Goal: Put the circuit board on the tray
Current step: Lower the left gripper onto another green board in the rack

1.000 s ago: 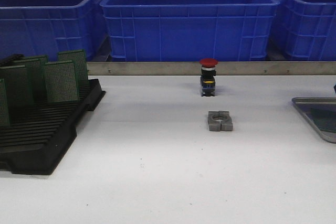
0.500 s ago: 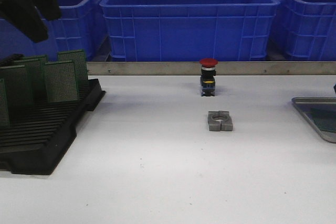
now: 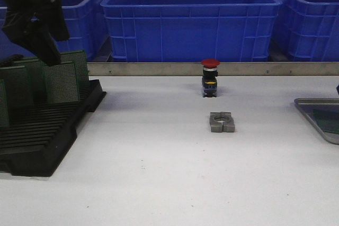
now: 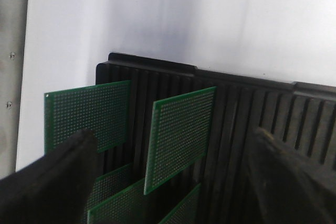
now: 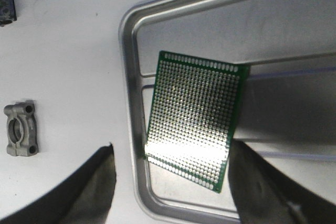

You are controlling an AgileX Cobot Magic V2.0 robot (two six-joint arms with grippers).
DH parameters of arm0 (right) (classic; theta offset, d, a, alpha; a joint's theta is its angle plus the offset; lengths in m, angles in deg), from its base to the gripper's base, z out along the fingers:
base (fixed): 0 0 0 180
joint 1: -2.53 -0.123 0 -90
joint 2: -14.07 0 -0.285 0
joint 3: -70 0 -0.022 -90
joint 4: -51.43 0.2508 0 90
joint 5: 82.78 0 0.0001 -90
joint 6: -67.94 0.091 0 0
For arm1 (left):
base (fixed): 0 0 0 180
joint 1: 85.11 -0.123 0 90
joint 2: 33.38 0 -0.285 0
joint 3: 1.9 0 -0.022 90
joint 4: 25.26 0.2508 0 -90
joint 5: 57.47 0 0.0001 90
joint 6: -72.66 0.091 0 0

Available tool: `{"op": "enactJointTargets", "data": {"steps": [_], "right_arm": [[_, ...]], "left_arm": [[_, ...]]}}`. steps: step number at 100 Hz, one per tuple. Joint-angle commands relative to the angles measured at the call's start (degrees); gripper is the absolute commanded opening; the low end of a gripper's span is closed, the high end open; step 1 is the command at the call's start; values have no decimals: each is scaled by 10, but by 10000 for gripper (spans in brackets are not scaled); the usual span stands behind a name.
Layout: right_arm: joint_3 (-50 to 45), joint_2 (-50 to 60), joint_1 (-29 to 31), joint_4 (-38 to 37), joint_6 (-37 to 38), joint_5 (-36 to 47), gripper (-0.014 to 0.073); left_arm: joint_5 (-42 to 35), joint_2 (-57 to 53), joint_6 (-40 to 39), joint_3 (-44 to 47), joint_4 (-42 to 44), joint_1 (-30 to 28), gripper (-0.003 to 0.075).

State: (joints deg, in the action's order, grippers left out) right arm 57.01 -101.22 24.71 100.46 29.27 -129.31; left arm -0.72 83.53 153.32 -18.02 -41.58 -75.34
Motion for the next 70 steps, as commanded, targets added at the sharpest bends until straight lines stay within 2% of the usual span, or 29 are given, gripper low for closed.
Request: {"op": "enactJointTargets", "data": {"steps": [1,15,70], "right_arm": [[15,31,3,16,-4,-14,487],[15,31,3,16,-4,-14,487],[15,31,3,16,-4,-14,487]], "left_arm": [[-21,-18,-2,-19,-1,-2,547],[-21,-4,-2,-19,19,-3,547],[-27,41,-2,-18,9,-12,547]]}}
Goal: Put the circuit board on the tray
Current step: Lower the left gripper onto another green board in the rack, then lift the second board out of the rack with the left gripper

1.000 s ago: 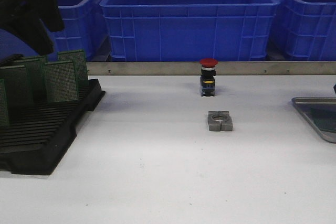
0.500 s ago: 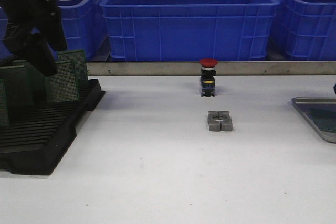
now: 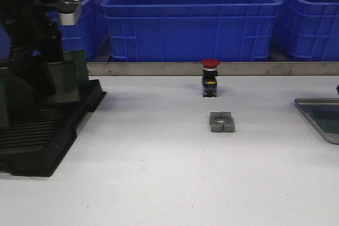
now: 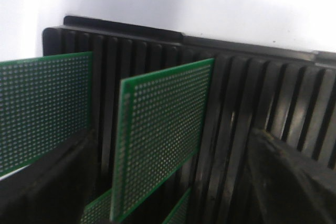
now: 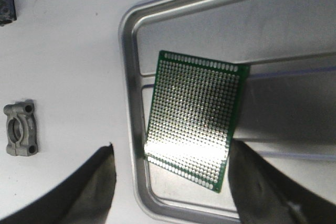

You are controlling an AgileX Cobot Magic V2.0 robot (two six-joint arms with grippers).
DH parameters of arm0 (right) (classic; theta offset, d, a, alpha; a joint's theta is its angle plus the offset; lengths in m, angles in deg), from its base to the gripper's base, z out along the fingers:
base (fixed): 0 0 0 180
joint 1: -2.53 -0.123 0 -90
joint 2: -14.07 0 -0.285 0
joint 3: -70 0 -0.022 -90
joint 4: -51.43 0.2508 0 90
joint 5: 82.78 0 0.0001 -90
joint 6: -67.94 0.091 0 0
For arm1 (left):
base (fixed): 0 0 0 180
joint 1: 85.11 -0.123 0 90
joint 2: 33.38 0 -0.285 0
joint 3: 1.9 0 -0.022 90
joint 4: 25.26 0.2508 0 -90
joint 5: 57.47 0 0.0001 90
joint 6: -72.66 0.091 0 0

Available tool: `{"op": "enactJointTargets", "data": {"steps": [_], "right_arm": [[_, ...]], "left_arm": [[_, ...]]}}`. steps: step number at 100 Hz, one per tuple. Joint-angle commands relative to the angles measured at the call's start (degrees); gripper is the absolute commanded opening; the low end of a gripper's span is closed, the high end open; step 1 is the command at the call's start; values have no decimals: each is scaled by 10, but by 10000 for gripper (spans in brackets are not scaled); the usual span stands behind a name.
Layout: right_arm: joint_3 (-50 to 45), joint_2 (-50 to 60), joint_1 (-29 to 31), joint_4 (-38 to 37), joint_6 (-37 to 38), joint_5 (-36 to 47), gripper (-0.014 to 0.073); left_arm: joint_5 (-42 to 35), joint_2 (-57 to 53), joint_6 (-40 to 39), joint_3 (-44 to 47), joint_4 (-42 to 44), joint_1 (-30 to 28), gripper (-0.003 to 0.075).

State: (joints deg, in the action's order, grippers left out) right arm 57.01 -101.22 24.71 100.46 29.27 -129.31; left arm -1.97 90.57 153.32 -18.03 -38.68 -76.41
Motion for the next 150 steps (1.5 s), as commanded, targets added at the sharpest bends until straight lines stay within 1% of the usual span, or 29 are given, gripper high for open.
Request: {"op": "enactJointTargets", "data": {"steps": [1,11,16,21,28,47,54,109,150], "right_arm": [[15,31,3,16,-4,-14,487],[15,31,3,16,-4,-14,487],[15,31,3,16,-4,-14,487],[15,31,3,16,-4,-14,487],[15,31,3,16,-4,-14,487],[15,31,3,16,-4,-14,487],[15,31,3,16,-4,-14,487],[15,31,3,16,-4,-14,487],[15,31,3,16,-4,-14,487]], "left_arm": [[-14,-30,-2,-18,-20,-2,547],[-13,-30,-2,-18,-20,-2,540],[-12,-30,-2,-18,-20,-2,514],[-9,-30,-2,-18,-20,-2,471],[-8,-30,-2,-18,-20,-2,382],[-8,-30,-2,-18,-20,-2,71],[-8,-30,-2,-18,-20,-2,-20],[1,-34,-2,-24,-20,-3,-18],[73,-34,-2,-89,-48,-3,-18]]}}
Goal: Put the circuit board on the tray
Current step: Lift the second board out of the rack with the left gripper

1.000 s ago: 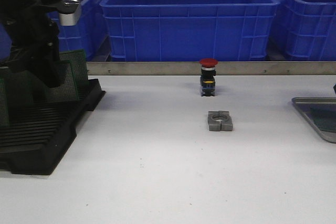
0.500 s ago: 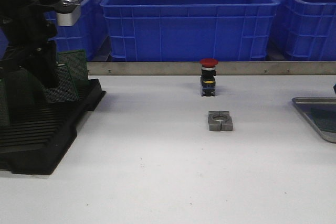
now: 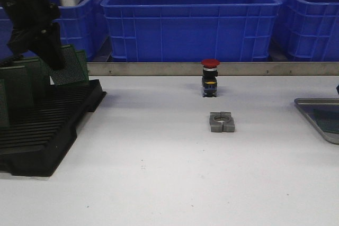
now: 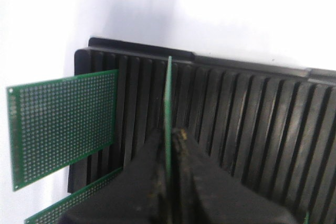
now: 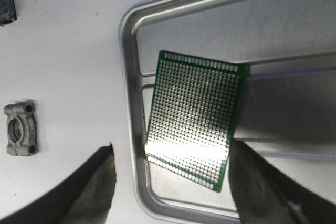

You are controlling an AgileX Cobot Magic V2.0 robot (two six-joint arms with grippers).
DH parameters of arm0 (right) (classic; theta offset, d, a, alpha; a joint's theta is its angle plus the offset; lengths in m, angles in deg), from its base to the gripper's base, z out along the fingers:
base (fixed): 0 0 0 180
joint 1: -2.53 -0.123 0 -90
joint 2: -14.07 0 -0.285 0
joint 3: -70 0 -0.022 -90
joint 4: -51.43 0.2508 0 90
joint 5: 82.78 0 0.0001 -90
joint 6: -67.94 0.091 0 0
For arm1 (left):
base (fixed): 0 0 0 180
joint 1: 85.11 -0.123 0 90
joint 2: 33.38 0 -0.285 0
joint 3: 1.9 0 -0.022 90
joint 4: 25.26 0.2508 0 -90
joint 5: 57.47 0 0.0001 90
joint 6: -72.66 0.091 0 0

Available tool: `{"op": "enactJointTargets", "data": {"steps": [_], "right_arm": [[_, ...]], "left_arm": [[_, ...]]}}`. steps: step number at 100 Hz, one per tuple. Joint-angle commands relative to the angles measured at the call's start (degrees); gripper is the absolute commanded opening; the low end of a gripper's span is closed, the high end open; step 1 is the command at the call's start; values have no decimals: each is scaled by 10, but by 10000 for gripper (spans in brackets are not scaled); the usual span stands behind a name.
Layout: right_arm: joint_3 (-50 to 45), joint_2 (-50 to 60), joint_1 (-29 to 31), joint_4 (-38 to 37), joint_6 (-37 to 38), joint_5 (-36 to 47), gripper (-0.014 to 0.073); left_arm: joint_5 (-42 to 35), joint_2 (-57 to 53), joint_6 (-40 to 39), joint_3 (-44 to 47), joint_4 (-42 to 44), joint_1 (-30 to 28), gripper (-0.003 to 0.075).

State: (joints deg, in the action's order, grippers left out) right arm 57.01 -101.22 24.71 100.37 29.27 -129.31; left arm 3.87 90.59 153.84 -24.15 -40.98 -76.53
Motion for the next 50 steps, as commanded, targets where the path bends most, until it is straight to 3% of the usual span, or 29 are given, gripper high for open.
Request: {"op": "enactJointTargets", "data": {"steps": [1,50], "right_arm": [[15,31,3,17,-4,-14,487],[15,31,3,17,-4,-14,487]], "left_arm": [[16,-35,-8,-30,-26,-2,-18],[112,-104,-5,-60,-179,5,-18]]}}
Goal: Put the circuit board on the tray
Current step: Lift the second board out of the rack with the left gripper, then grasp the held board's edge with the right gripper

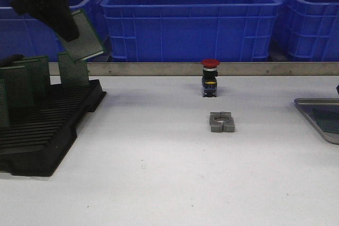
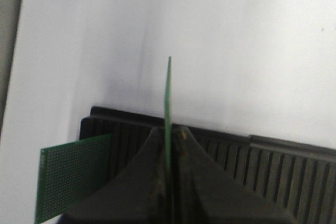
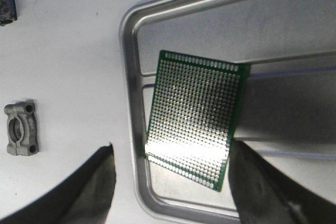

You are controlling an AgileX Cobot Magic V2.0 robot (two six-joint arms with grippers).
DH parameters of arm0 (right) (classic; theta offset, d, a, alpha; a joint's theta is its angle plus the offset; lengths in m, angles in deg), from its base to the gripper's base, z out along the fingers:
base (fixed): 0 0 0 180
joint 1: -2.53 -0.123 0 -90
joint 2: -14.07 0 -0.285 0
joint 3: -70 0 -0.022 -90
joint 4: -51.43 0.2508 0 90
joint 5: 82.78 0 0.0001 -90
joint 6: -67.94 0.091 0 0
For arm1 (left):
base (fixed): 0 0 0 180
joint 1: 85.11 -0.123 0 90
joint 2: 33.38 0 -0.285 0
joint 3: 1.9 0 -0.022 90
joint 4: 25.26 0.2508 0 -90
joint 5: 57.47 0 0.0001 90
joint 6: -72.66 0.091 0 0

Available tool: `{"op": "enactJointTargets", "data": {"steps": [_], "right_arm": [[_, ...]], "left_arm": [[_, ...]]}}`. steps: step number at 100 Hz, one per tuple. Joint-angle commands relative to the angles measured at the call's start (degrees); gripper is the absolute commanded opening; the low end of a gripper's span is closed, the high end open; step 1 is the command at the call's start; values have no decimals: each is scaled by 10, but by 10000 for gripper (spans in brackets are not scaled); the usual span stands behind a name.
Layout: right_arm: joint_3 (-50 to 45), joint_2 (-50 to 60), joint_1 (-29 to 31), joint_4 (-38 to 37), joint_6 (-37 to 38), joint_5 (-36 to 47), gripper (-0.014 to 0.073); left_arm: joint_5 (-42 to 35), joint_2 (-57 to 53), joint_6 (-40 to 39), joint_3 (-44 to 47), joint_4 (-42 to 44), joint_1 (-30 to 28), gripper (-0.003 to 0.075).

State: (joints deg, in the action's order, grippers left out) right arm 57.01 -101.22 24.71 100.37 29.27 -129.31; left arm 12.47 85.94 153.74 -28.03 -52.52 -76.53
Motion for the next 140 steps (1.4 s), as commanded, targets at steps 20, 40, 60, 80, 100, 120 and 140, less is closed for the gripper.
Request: {"op": "enactJointTargets", "data": {"steps": [20,40,60,80,100,120,140], "right_arm": [[15,31,3,17,-4,-22,487],[15,31,3,18,-4,-23,487],[15,31,3,18,-4,-24,487],[15,33,2,20,-17,-41,487],[15,64,-3,83,-108,-87,487],[15,110,-6,156,-218,-151,487],[15,159,-14,169,-305,-217,487]], "left_arm": [[31,-87,-10,-22,-102,58,-18],[31,-83,-23,-22,-125,151,-18],[31,-64,-25,-20,-127,223,-18],[31,-37,-25,-20,-130,249,-18],[31,-34,-25,-20,-132,249,-18],[31,-34,-25,-20,-132,249,-18],[31,-34,-25,-20,-132,249,-18]]}}
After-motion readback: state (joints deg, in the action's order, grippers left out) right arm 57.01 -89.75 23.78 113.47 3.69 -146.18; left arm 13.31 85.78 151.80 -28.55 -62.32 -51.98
